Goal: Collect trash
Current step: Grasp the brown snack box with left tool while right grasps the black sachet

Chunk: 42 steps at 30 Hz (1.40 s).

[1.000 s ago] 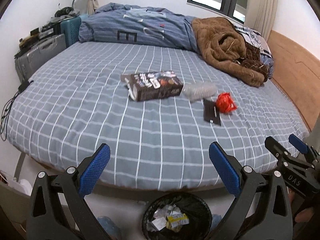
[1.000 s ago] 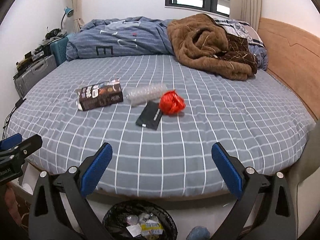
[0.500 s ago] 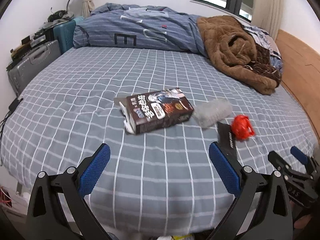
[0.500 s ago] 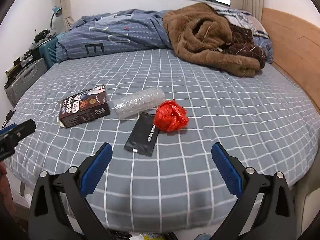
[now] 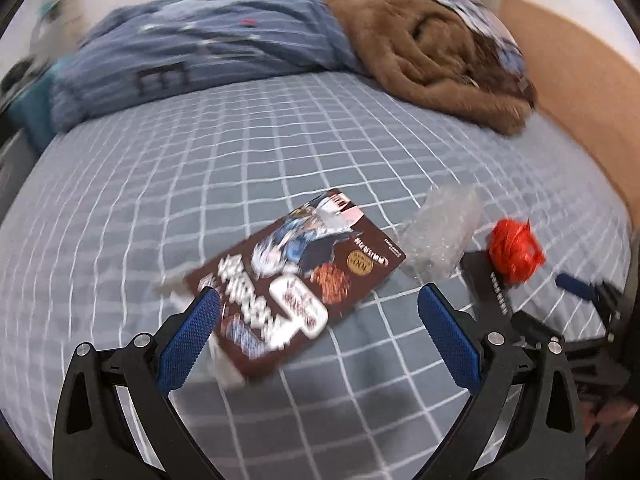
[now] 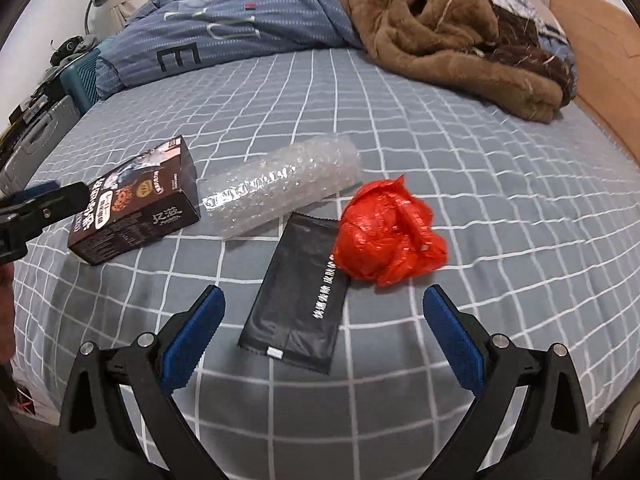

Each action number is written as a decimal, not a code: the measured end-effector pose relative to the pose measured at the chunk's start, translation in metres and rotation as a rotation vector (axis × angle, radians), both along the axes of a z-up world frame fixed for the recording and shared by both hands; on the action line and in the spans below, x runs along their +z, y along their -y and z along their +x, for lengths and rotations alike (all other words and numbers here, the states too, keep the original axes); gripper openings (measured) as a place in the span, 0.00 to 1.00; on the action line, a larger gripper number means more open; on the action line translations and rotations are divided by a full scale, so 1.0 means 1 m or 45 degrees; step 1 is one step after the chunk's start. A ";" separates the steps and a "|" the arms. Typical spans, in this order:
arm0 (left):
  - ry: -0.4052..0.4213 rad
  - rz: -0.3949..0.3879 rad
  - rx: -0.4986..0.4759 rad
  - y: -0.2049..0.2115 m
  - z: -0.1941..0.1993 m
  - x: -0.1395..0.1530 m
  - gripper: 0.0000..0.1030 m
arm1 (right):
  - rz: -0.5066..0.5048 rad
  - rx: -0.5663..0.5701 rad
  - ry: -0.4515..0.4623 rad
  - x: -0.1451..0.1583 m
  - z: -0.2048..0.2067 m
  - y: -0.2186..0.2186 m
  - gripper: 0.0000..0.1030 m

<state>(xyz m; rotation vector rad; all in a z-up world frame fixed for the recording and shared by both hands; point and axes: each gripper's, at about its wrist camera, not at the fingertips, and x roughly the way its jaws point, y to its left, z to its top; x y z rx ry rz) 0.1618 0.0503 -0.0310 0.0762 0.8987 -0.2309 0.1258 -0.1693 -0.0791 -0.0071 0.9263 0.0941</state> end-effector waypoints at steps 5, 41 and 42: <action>-0.059 0.139 -0.244 0.011 0.029 -0.010 0.94 | 0.039 -0.018 -0.045 -0.012 0.011 -0.003 0.90; -0.178 0.237 -0.499 0.011 0.063 -0.066 0.94 | 0.019 0.002 -0.146 -0.044 0.029 -0.014 0.49; -0.182 0.230 -0.484 0.009 0.066 -0.066 0.94 | 0.024 0.006 -0.149 -0.044 0.030 -0.014 0.45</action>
